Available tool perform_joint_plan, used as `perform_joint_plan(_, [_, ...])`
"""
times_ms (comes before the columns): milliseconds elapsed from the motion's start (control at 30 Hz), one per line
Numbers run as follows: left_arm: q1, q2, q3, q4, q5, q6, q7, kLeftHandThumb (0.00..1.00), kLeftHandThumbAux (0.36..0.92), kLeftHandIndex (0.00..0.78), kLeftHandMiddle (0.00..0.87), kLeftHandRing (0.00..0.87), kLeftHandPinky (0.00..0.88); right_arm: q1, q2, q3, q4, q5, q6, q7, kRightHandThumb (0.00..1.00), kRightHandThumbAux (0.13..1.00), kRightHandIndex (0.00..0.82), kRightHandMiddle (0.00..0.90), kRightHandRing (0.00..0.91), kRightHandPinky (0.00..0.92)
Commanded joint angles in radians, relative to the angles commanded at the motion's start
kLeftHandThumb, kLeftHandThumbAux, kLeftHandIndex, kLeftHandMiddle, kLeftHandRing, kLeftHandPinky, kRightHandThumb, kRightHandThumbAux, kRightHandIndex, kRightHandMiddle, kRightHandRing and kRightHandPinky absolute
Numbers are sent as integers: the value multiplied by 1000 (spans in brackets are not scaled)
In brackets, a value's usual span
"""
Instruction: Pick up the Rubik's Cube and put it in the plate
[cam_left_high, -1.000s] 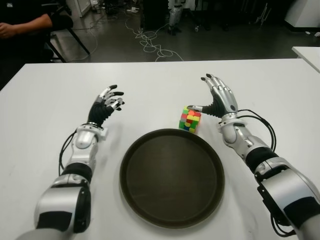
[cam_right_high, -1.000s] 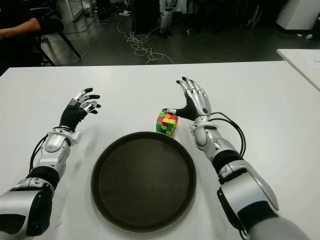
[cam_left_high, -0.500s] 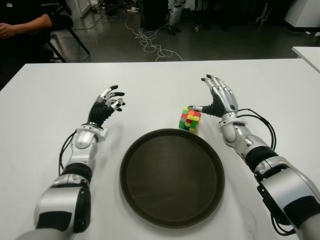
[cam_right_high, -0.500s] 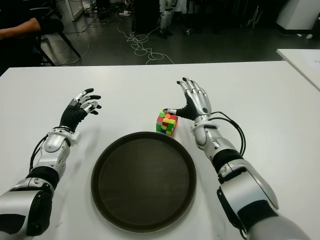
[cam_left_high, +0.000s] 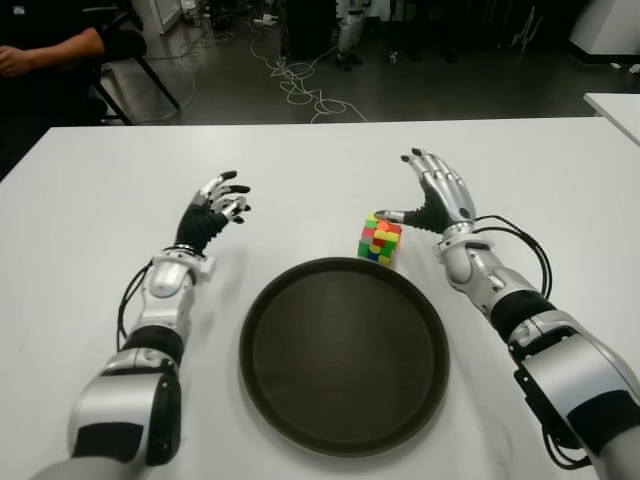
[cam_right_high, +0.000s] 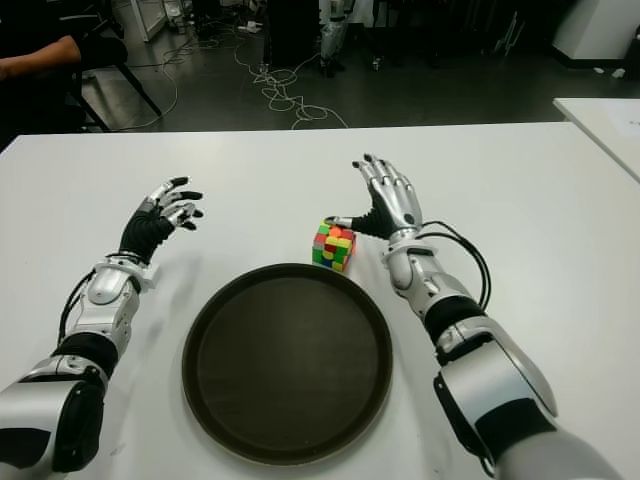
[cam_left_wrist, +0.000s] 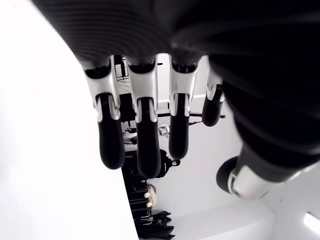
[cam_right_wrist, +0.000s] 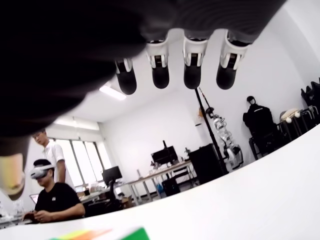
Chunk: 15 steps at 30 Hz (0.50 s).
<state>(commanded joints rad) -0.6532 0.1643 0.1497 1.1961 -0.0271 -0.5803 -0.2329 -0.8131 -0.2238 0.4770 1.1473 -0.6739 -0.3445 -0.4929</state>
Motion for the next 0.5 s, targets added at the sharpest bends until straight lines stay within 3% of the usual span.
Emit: perform_joint_plan(500, [-1, 2, -7, 3, 5, 0, 5, 419, 642, 157, 297, 383, 449, -24, -23, 75, -53, -68, 50, 156, 0, 486, 3, 52, 81, 156])
